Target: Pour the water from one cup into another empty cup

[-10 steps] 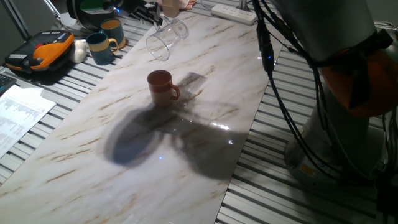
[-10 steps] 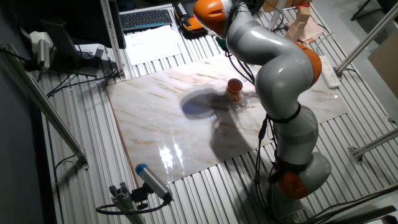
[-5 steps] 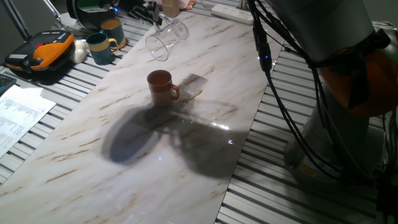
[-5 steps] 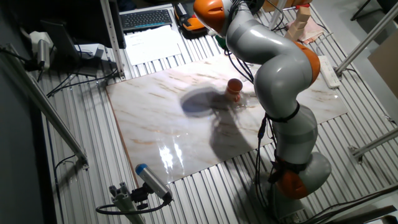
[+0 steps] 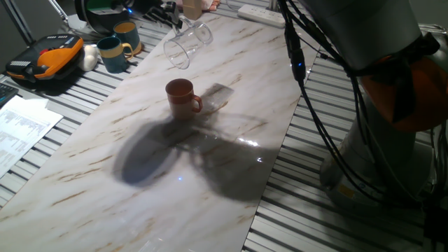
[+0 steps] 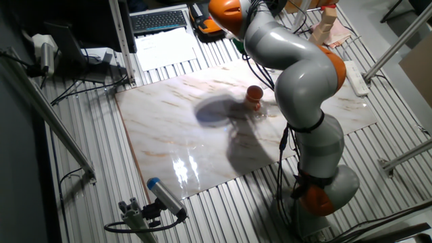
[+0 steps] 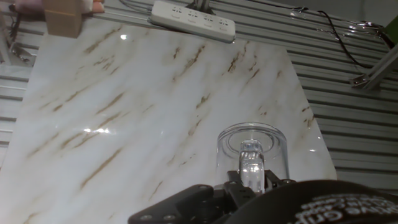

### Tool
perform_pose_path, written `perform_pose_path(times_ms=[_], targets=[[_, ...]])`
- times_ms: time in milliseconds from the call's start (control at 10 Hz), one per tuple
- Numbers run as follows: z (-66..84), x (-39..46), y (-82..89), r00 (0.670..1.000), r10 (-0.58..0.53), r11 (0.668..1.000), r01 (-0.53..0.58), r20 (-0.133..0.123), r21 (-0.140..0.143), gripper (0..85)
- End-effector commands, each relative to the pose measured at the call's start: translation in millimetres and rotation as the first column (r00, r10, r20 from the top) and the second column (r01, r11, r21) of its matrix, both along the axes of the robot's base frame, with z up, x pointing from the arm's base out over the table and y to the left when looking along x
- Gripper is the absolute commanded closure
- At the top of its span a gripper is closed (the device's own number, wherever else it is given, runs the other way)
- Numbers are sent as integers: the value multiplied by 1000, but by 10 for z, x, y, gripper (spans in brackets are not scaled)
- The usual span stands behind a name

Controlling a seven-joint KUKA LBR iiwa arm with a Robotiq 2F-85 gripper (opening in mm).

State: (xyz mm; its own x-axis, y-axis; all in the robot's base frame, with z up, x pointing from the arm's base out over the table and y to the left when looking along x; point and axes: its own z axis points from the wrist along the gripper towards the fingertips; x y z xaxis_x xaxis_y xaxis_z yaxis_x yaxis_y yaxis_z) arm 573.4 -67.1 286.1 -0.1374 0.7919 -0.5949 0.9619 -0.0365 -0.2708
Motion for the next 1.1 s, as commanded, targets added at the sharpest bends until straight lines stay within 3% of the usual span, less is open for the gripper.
perform_pose_path(times_ms=[0, 300, 400, 500, 700, 800, 1000], targets=[[1, -1, 0, 1000, -4, 1000, 4, -5, -8, 850], [4, -3, 9, 1000, -21, 1000, 21, -22, -18, 850], [5, -3, 14, 1000, -23, 1000, 23, -21, 5, 850], [6, -2, 17, 1000, -25, 998, 25, -10, 57, 850], [5, 2, 26, 999, -33, 978, 26, 32, 209, 850], [4, 2, 27, 998, -35, 965, 20, 53, 263, 850], [2, 3, 23, 996, -42, 941, 13, 78, 337, 850]])
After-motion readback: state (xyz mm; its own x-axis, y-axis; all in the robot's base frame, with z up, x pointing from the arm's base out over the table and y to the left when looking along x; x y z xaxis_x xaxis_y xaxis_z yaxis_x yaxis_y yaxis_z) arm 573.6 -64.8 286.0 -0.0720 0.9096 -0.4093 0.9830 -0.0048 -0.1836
